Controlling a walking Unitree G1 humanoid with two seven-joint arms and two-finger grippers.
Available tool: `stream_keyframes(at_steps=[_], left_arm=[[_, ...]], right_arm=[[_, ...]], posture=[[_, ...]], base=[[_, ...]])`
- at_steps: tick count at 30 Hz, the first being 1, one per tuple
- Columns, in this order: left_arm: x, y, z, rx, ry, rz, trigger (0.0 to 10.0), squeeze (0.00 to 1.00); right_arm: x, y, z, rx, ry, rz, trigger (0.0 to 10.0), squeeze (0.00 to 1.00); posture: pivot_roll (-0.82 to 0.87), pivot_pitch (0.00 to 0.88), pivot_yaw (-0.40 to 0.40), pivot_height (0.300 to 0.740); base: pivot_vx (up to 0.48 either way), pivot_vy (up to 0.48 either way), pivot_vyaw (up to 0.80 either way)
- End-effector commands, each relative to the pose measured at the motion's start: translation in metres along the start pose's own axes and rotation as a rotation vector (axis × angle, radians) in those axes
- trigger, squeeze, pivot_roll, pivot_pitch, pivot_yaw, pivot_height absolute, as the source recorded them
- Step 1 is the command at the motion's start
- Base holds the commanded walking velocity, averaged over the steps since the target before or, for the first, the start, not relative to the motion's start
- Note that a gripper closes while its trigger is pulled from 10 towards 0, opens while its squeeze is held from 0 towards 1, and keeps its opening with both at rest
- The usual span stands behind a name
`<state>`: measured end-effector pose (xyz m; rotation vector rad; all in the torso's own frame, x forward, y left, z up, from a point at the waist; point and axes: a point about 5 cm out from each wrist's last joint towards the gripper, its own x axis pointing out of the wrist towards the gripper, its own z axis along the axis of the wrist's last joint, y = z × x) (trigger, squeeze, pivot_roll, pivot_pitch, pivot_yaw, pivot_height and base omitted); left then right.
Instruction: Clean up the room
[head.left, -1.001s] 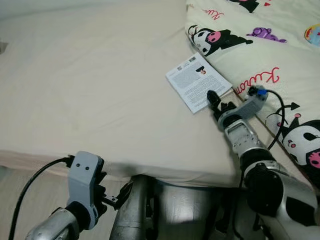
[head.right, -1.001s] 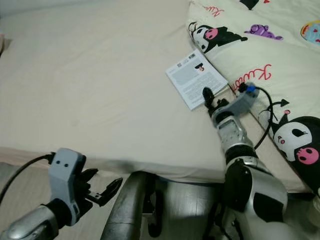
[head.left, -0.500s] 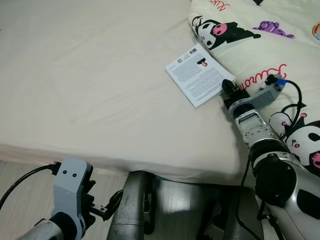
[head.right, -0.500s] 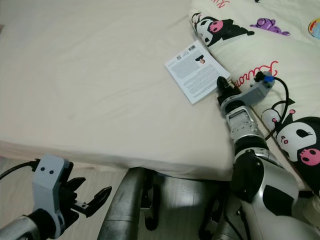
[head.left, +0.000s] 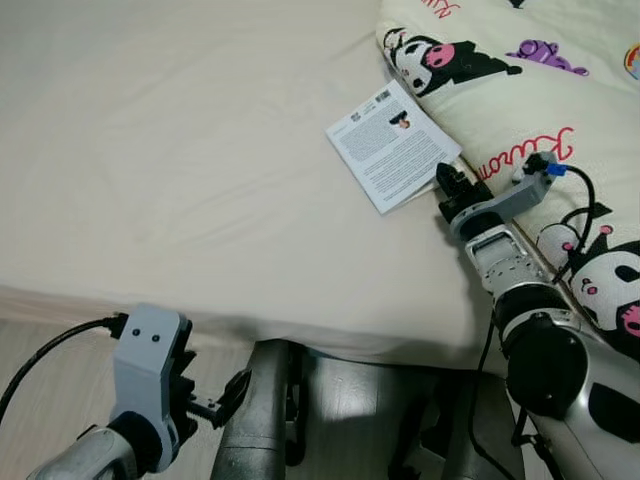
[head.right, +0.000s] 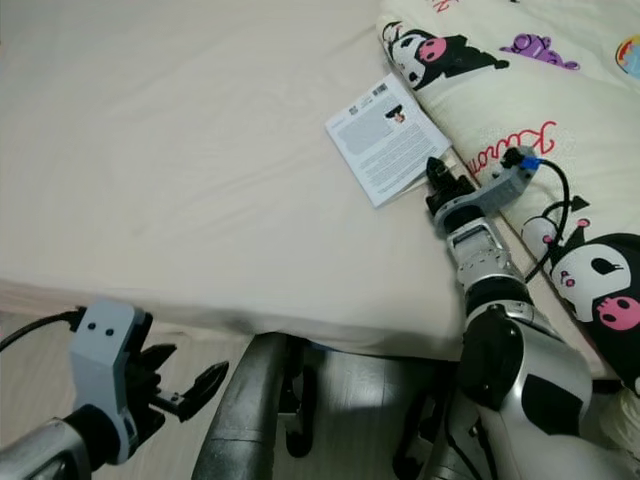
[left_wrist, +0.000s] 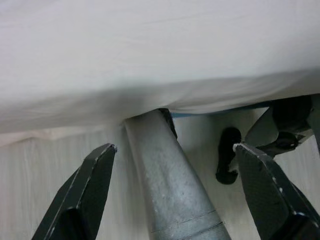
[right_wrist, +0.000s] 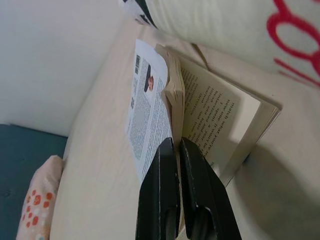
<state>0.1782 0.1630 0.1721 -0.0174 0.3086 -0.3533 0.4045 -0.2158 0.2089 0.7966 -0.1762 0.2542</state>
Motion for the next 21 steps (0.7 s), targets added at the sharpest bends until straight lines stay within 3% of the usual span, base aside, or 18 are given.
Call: stream_keyframes(at_steps=[1,3,4,5,8,10,11,12,15,16,18,21], left_arm=[[0.002,0.001,-0.008,-0.023,0.035,0.013,10.0,0.0],[0.009,0.001,-0.006,-0.024,0.018,0.009,10.0,0.0],[0.02,0.002,-0.002,-0.03,-0.01,0.01,10.0,0.0],[0.02,0.002,-0.002,-0.03,-0.01,0.01,10.0,0.0],[0.051,0.004,0.007,-0.059,-0.08,0.016,10.0,0.0],[0.056,0.004,0.009,-0.065,-0.091,0.015,10.0,0.0],[0.065,0.004,0.011,-0.08,-0.11,0.015,10.0,0.0],[0.065,0.004,0.011,-0.08,-0.11,0.015,10.0,0.0],[0.085,0.002,0.021,-0.118,-0.169,0.004,10.0,0.0],[0.085,0.002,0.021,-0.118,-0.169,0.004,10.0,0.0],[0.101,-0.001,0.03,-0.14,-0.215,-0.018,10.0,0.0],[0.11,-0.004,0.035,-0.159,-0.239,-0.033,10.0,0.0]], right_arm=[[-0.005,-0.004,-0.015,0.023,0.038,0.003,0.0,0.0],[-0.006,-0.004,-0.015,0.021,0.038,0.028,0.0,0.0],[-0.006,0.0,-0.016,0.014,0.048,0.086,0.0,0.0],[-0.006,0.0,-0.016,0.014,0.048,0.086,0.0,0.0],[-0.006,0.014,-0.024,0.016,0.086,0.24,0.0,0.0],[-0.007,0.017,-0.027,0.017,0.094,0.265,0.0,0.0],[-0.011,0.02,-0.033,0.017,0.109,0.295,0.0,0.0],[-0.011,0.02,-0.033,0.017,0.109,0.295,0.0,0.0],[-0.031,0.028,-0.05,0.051,0.13,0.319,0.0,0.0],[-0.031,0.028,-0.05,0.051,0.13,0.319,0.0,0.0],[-0.056,0.036,-0.067,0.078,0.158,0.315,0.0,0.0],[-0.069,0.039,-0.074,0.086,0.171,0.301,0.0,0.0]], posture=[[0.41,0.467,0.142,0.586],[0.4,0.456,0.129,0.586],[0.36,0.426,0.104,0.586],[0.36,0.426,0.104,0.586],[0.3,0.38,0.067,0.586],[0.3,0.38,0.067,0.586],[0.26,0.309,0.04,0.586],[0.26,0.309,0.04,0.586],[0.21,0.241,0.02,0.586],[0.21,0.241,0.02,0.586],[0.18,0.186,0.011,0.586],[0.15,0.123,0.004,0.586]], base=[[0.0,0.0,0.0],[0.0,0.0,0.0],[0.0,0.0,0.0],[0.0,0.0,0.0],[0.0,0.0,0.0],[0.0,0.0,0.0],[0.0,0.0,0.0],[0.0,0.0,0.0],[0.0,0.0,0.0],[0.0,0.0,0.0],[0.0,0.0,0.0],[0.0,0.0,0.0]])
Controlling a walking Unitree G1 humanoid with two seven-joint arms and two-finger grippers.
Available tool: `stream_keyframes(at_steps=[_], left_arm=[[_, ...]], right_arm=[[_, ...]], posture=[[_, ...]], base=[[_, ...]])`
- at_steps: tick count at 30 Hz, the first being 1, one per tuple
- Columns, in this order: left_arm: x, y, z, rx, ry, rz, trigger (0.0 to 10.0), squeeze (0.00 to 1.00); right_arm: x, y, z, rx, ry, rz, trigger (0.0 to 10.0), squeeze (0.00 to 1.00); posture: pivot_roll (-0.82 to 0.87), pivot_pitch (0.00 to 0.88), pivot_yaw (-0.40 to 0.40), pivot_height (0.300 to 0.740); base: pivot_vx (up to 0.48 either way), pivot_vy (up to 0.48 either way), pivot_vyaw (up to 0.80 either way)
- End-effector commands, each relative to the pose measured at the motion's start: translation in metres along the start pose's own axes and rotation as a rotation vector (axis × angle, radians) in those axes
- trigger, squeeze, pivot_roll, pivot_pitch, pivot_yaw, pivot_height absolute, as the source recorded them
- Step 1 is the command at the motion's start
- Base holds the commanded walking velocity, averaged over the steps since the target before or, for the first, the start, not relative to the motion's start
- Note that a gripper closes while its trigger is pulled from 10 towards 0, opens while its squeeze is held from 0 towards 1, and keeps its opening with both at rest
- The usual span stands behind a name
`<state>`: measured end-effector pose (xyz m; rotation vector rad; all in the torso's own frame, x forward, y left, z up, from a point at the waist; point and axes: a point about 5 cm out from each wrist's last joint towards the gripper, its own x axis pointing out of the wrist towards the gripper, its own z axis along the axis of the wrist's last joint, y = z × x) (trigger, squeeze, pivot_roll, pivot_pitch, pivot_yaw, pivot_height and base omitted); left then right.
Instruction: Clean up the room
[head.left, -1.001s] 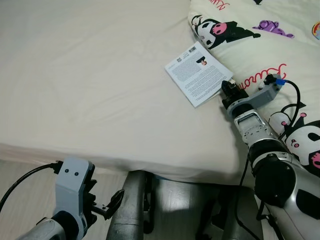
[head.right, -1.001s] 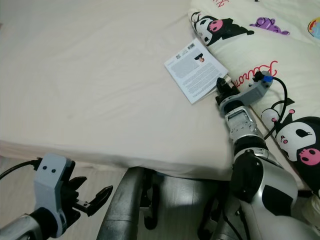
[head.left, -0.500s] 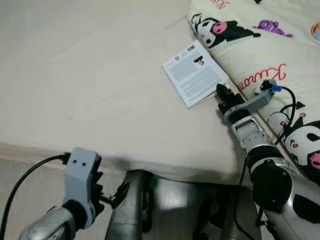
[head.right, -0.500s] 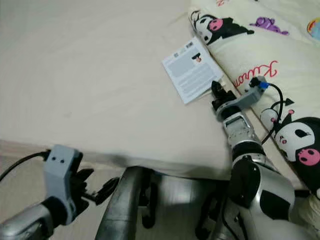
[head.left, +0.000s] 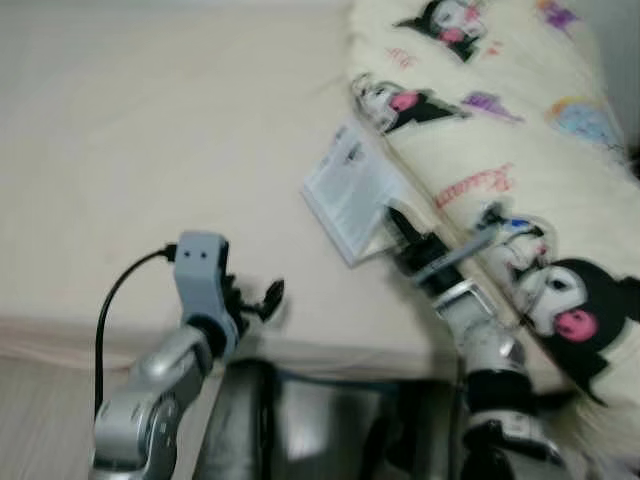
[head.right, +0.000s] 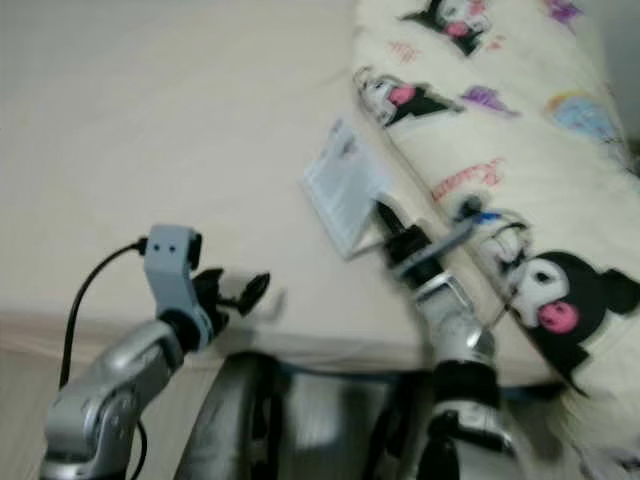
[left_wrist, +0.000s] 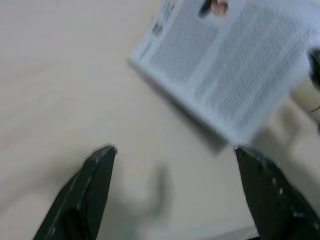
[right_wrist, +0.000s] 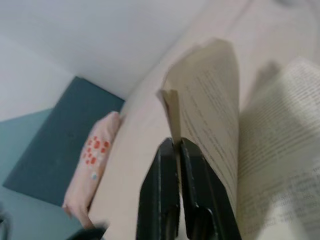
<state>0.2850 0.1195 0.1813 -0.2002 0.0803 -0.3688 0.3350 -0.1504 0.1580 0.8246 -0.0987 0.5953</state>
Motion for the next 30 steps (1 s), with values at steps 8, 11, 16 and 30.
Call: stream_keyframes(at_steps=[8,11,16,30], left_arm=[[0.028,-0.006,-0.011,-0.104,-0.038,-0.025,10.0,0.0],[0.032,-0.007,-0.018,-0.157,-0.019,-0.027,10.0,0.0],[0.039,-0.001,-0.037,-0.287,0.046,-0.001,10.0,0.0],[0.044,0.018,-0.064,-0.337,0.125,0.044,10.0,0.0]], right_arm=[[-0.019,0.02,-0.006,-0.014,0.022,0.004,0.0,0.0],[-0.029,0.022,-0.007,-0.034,0.033,-0.036,0.0,0.0],[-0.038,0.015,0.002,-0.094,0.021,-0.123,0.0,0.0],[-0.037,0.005,0.024,-0.229,-0.025,-0.178,0.0,0.0]], posture=[[0.1,0.034,-0.003,0.586],[0.08,0.004,0.004,0.586],[0.07,0.0,0.011,0.586],[0.06,0.0,0.006,0.596]], base=[[0.0,0.0,0.0],[0.0,0.0,0.0],[0.0,0.0,0.0],[0.0,0.0,0.0]])
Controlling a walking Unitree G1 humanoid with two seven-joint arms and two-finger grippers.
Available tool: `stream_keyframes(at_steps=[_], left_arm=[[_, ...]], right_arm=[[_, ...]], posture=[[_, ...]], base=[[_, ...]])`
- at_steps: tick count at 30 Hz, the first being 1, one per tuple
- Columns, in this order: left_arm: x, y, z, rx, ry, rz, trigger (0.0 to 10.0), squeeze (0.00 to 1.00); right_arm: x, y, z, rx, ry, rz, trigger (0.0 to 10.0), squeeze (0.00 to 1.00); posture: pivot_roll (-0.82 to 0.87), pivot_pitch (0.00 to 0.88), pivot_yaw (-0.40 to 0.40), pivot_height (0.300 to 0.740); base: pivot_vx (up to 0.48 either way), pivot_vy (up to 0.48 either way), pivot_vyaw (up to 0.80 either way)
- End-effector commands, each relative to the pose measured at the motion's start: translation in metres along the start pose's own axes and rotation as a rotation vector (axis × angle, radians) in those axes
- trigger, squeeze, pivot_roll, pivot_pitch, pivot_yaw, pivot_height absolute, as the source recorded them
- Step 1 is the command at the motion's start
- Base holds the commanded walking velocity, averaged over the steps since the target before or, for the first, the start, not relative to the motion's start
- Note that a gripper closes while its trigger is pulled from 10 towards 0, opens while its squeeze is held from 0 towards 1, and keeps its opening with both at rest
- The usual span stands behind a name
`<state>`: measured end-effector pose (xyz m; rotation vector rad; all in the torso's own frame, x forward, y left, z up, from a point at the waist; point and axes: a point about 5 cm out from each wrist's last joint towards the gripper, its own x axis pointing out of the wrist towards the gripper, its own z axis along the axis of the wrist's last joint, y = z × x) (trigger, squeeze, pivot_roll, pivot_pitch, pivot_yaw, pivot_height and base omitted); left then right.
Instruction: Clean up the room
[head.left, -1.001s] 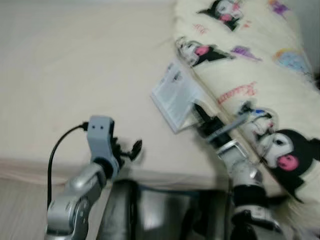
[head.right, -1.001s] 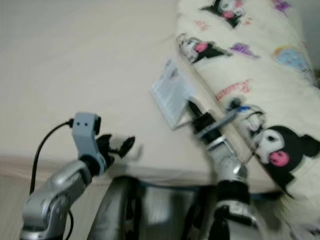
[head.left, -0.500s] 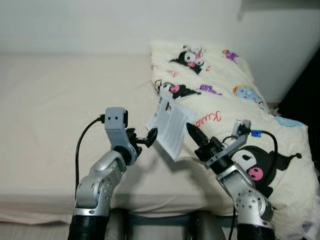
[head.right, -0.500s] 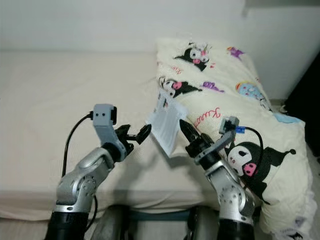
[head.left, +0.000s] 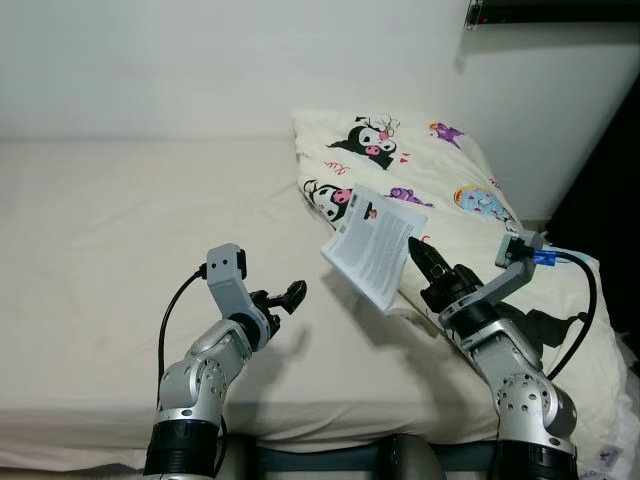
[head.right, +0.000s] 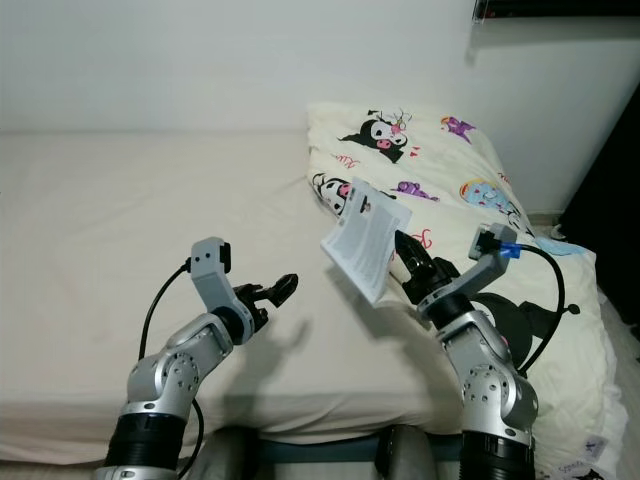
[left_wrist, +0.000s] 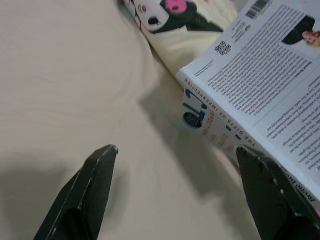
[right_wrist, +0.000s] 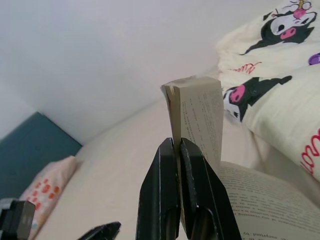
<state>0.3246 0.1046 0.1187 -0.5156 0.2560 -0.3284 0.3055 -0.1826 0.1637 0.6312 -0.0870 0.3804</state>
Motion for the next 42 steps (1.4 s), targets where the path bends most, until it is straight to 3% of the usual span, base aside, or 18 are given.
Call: stream_keyframes(at_steps=[1,9,10,14,15,18,19,20,22,24,27,35,39,42], left_arm=[[0.001,0.007,-0.006,0.0,0.02,0.011,10.0,0.0],[0.004,0.005,-0.015,-0.06,0.035,-0.008,10.0,0.0],[0.005,0.003,-0.018,-0.129,0.037,-0.025,10.0,0.0],[0.006,0.001,-0.021,-0.195,0.042,-0.031,10.0,0.0],[0.007,0.004,-0.021,-0.292,0.034,-0.03,10.0,0.0],[0.007,0.005,-0.021,-0.357,0.028,-0.029,10.0,0.0],[0.007,0.008,-0.019,-0.462,0.012,-0.037,10.0,0.0],[0.007,0.008,-0.019,-0.462,0.012,-0.037,10.0,0.0],[0.007,0.014,-0.014,-0.594,-0.018,-0.062,10.0,0.0],[0.007,0.014,-0.014,-0.594,-0.018,-0.062,10.0,0.0],[0.009,0.021,-0.005,-0.689,-0.051,-0.094,10.0,0.0],[0.01,0.018,0.004,-0.764,-0.097,-0.162,10.0,0.0],[0.01,0.011,0.014,-0.837,-0.141,-0.261,10.0,0.0],[0.008,-0.001,0.019,-0.882,-0.14,-0.395,10.0,0.0]], right_arm=[[0.001,0.004,0.002,-0.024,-0.011,0.028,0.0,0.0],[0.004,0.01,0.005,-0.01,-0.012,0.07,0.0,0.0],[0.006,0.015,0.006,0.004,-0.019,0.107,0.0,0.0],[0.007,0.02,0.006,0.02,-0.026,0.148,0.0,0.0],[0.006,0.025,0.008,0.045,-0.041,0.194,0.0,0.0],[0.005,0.028,0.009,0.062,-0.051,0.224,0.0,0.0],[0.002,0.031,0.014,0.084,-0.077,0.259,0.0,0.0],[0.002,0.031,0.014,0.084,-0.077,0.259,0.0,0.0],[-0.002,0.034,0.022,0.107,-0.115,0.308,0.0,0.0],[-0.002,0.034,0.022,0.107,-0.115,0.308,0.0,0.0],[-0.006,0.037,0.033,0.133,-0.146,0.382,0.0,0.0],[-0.006,0.043,0.032,0.145,-0.128,0.436,0.0,0.0],[-0.005,0.049,0.028,0.164,-0.102,0.479,0.0,0.0],[-0.003,0.057,0.023,0.199,-0.08,0.531,0.0,0.0]], posture=[[0.06,0.0,0.003,0.601],[0.07,0.0,-0.001,0.621],[0.06,0.0,-0.002,0.631],[0.07,0.0,-0.006,0.641],[0.07,0.0,-0.003,0.646],[0.07,0.0,-0.003,0.651],[0.06,0.0,0.001,0.656],[0.06,0.0,0.001,0.656],[0.06,0.0,0.001,0.666],[0.06,0.0,0.001,0.666],[0.05,0.0,0.004,0.681],[0.05,0.0,-0.001,0.696],[0.06,0.0,-0.005,0.706],[0.06,0.0,-0.008,0.721]], base=[[0.0,0.0,0.0],[0.0,0.0,0.0],[0.0,0.0,0.0],[0.0,0.0,0.0],[0.0,0.0,0.0],[0.0,0.0,0.0],[0.0,0.0,0.0],[0.0,0.0,0.0],[0.0,0.0,0.0],[0.0,0.0,0.0],[0.0,0.0,0.0],[0.0,0.0,0.0],[0.0,0.0,0.0],[0.0,0.0,0.0]])
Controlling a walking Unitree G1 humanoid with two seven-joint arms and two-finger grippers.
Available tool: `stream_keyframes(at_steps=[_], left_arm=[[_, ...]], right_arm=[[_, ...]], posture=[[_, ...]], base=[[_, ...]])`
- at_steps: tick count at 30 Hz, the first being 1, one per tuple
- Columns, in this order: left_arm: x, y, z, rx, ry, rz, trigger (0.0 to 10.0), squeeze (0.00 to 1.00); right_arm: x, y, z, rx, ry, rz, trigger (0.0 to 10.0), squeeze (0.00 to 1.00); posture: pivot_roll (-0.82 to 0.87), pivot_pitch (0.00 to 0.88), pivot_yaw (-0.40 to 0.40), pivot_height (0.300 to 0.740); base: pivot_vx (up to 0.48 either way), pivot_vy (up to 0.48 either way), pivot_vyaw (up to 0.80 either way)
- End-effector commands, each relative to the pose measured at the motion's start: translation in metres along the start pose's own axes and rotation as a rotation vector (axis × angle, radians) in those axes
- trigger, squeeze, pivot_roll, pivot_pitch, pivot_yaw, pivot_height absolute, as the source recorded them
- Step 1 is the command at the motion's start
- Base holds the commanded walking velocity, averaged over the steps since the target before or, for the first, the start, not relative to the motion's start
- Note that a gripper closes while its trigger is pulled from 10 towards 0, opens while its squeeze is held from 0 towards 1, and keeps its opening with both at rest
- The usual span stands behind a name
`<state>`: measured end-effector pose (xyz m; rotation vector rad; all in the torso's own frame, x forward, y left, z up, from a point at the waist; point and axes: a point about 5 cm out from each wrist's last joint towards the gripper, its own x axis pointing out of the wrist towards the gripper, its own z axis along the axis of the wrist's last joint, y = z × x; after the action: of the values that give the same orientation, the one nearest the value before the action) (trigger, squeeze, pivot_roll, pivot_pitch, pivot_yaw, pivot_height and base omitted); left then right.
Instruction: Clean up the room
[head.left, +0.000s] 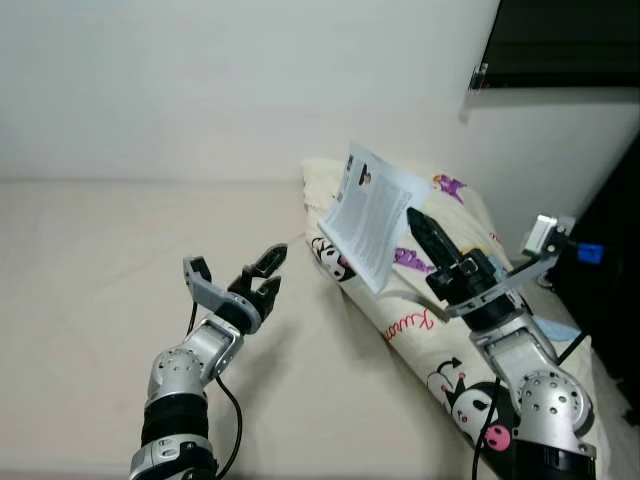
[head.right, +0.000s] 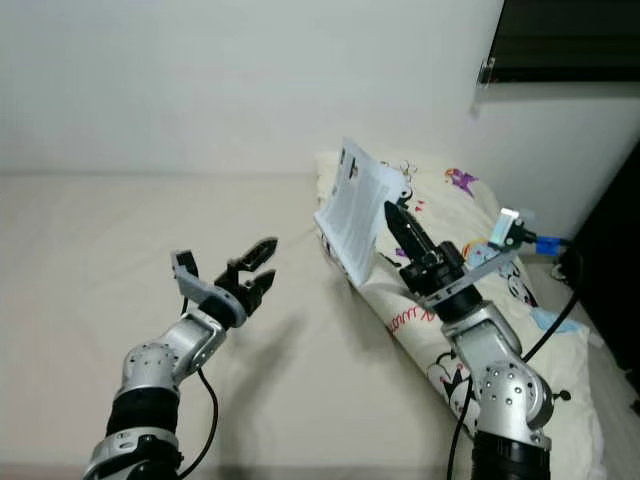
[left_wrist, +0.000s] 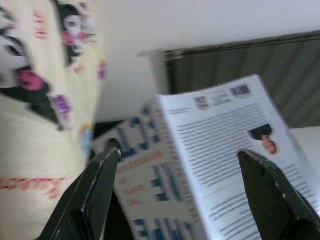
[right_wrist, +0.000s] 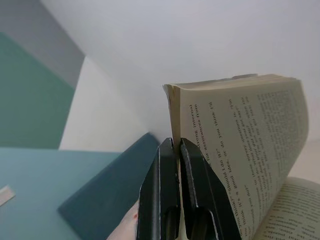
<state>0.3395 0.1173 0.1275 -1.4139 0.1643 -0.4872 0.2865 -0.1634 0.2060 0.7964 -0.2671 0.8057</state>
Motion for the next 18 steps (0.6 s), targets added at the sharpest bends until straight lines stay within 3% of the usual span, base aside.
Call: stream_keyframes(at_steps=[1,3,7,11,18], left_arm=[[0.003,-0.007,-0.007,-0.048,0.025,-0.066,10.0,0.0],[0.003,-0.008,-0.019,-0.06,0.106,-0.104,10.0,0.0],[0.0,-0.005,-0.027,-0.06,0.156,-0.103,10.0,0.0],[-0.011,0.004,-0.045,-0.074,0.256,-0.084,10.0,0.0],[-0.01,0.006,-0.048,-0.132,0.184,-0.08,10.0,0.0]], right_arm=[[0.005,0.011,-0.002,0.026,-0.009,0.082,0.0,0.0],[0.009,0.016,-0.009,0.07,-0.004,0.122,0.0,0.0],[0.011,0.021,-0.014,0.092,0.004,0.146,0.0,0.0],[0.017,0.031,-0.023,0.137,0.008,0.203,0.0,0.0],[0.016,0.035,-0.032,0.183,0.032,0.215,0.0,0.0]], posture=[[0.06,0.0,-0.008,0.721],[0.05,0.0,-0.007,0.736],[0.05,0.0,-0.007,0.74],[0.05,0.0,-0.003,0.74],[0.04,0.0,-0.014,0.74]], base=[[0.0,0.0,0.0],[0.0,0.0,0.0],[0.0,0.0,0.0],[0.0,0.0,0.0],[0.0,0.0,0.0]])
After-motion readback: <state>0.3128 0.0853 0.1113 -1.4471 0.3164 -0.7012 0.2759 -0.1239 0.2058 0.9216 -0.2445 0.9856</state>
